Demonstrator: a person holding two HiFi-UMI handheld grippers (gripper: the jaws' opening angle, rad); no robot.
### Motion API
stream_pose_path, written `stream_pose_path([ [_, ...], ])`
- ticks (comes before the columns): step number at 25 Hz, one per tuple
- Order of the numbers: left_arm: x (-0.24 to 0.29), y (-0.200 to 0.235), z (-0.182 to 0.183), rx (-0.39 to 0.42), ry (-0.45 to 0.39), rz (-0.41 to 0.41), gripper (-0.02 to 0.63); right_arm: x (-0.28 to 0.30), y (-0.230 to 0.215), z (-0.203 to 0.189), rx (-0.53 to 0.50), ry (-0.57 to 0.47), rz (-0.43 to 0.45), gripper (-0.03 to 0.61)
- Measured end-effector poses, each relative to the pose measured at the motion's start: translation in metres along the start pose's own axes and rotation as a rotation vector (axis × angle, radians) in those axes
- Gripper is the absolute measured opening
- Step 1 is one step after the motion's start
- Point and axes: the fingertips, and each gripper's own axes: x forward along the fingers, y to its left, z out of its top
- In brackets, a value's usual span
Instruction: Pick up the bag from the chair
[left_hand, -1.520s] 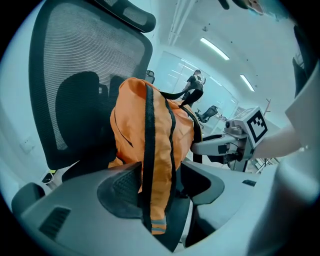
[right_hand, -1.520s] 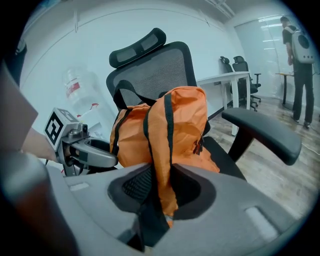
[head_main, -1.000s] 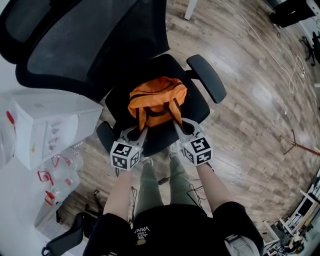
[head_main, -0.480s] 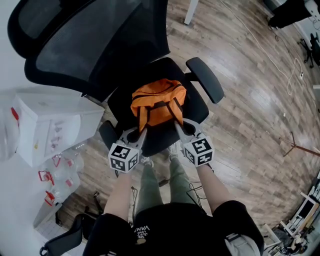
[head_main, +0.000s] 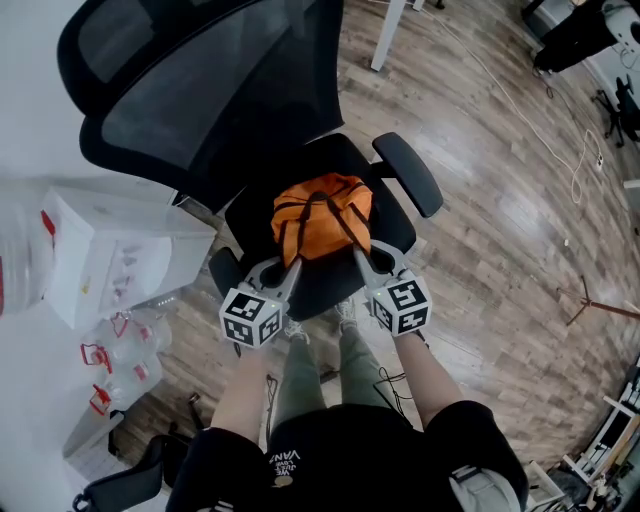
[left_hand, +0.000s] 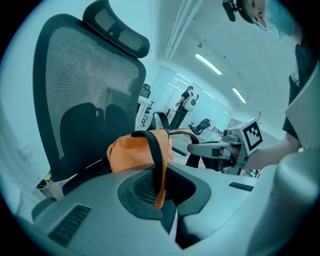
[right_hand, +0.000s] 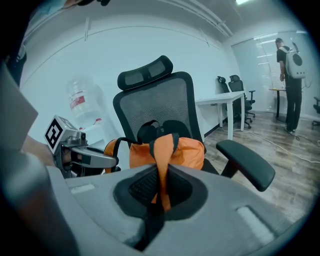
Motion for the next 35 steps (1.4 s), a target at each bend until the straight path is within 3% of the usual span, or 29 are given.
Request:
stream_pose_path([
  [15,-0.017,-0.023,0.059,0.050,-0.066,-0.012,0.021,-0.022,0.011,0.053,-0.026,-0.059,-0.017,0.011],
  [35,-0.042,-0.044,0.107,0.111,-0.102,-0.014,0.021,-0.047,0.027,0.106,-0.060,-0.122,-0.019,0.011],
])
